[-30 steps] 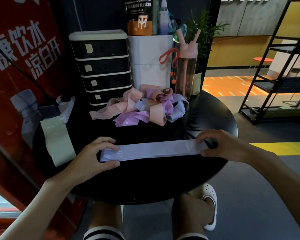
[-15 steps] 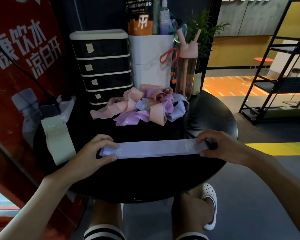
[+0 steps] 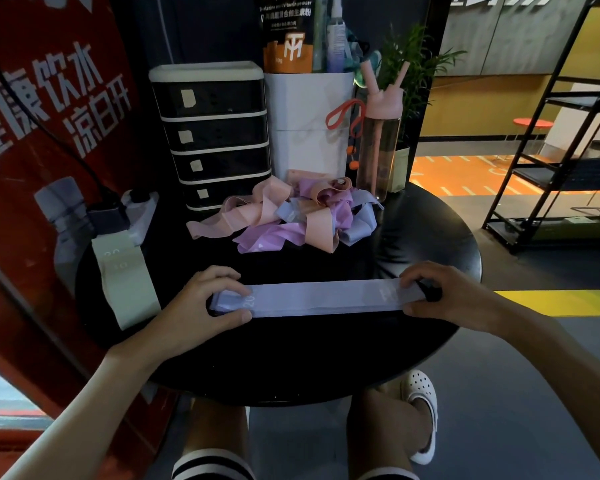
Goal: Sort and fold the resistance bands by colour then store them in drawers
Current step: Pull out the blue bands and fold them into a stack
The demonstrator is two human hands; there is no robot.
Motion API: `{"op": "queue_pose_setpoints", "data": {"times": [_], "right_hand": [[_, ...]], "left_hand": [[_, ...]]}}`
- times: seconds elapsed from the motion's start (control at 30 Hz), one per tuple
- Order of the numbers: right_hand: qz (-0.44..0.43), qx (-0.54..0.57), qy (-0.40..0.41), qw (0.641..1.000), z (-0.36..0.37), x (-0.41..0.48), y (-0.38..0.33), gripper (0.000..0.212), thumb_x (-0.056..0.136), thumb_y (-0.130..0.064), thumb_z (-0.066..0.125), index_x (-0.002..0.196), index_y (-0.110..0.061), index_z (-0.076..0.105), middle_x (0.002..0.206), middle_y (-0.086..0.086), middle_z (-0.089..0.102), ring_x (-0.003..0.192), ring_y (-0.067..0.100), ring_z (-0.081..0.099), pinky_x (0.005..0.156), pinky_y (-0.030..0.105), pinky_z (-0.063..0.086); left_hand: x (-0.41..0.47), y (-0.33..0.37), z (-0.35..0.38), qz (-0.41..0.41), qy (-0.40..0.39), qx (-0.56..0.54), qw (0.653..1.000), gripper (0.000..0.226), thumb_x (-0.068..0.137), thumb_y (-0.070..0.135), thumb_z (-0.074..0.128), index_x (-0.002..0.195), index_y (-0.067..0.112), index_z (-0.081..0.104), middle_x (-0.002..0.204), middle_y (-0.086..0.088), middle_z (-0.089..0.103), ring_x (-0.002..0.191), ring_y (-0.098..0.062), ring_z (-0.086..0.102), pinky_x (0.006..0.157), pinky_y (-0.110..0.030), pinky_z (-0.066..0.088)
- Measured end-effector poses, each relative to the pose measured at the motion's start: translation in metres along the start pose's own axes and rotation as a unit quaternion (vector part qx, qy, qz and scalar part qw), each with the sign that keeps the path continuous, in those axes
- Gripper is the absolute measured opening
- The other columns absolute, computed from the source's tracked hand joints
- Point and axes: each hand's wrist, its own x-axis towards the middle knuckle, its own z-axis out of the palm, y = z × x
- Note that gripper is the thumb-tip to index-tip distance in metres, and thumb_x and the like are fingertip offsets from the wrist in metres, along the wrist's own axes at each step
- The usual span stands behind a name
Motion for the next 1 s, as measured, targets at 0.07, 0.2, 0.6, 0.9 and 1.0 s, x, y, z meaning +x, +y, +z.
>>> {"op": "queue_pose_setpoints", "data": {"times": [0.07,0.2,0.6,0.9,1.0], "right_hand": [[-0.001,-0.004,0.006,1.000,-0.001,0.000,-0.002,0.026,0.078,-0.019,0.081,0.097,-0.027,0.064,0.112,-0.011,0.057,0.106,0.005,0.052,0.082,0.012,0.043],[-0.019,0.005,0.049,0.999,-0.004,0.009,-0.008,0.016,0.084,-0.024,0.075,0.091,-0.034,0.063,0.102,-0.011,0.062,0.092,-0.002,0.058,0.073,0.008,0.044],[0.060,0.085,0.146,0.984,0.013,0.105,-0.023,0.015,0.089,-0.021,0.070,0.100,-0.011,0.068,0.095,0.007,0.070,0.088,0.022,0.067,0.080,0.037,0.056],[0.121,0.103,0.189,0.969,0.023,0.146,-0.017,0.019,0.090,-0.019,0.069,0.107,-0.013,0.062,0.097,0.006,0.065,0.082,0.015,0.060,0.065,0.024,0.047],[0.123,0.122,0.205,0.963,0.023,0.144,-0.024,0.015,0.090,-0.008,0.067,0.104,-0.011,0.063,0.092,0.011,0.066,0.073,0.014,0.060,0.062,0.027,0.051]], "left_hand": [[0.005,0.007,0.002,0.006,0.044,0.051,0.998,0.032,0.076,0.071,0.064,0.094,0.045,0.068,0.121,0.029,0.052,0.120,0.002,0.045,0.101,-0.031,0.031],[0.034,0.039,0.017,0.050,0.109,0.091,0.989,0.032,0.077,0.065,0.054,0.091,0.040,0.067,0.108,0.025,0.062,0.112,-0.004,0.054,0.102,-0.043,0.034],[0.086,0.077,0.083,0.000,-0.017,0.069,0.997,0.027,0.083,0.053,0.071,0.098,0.030,0.069,0.097,0.014,0.059,0.088,-0.001,0.056,0.083,-0.030,0.050],[0.091,0.072,0.085,0.002,-0.026,0.097,0.995,0.027,0.086,0.057,0.065,0.096,0.032,0.068,0.090,0.011,0.057,0.088,-0.005,0.053,0.078,-0.026,0.042],[0.090,0.072,0.085,0.001,-0.023,0.096,0.995,0.025,0.086,0.058,0.064,0.095,0.034,0.067,0.088,0.012,0.056,0.087,-0.005,0.053,0.077,-0.026,0.042]]}}
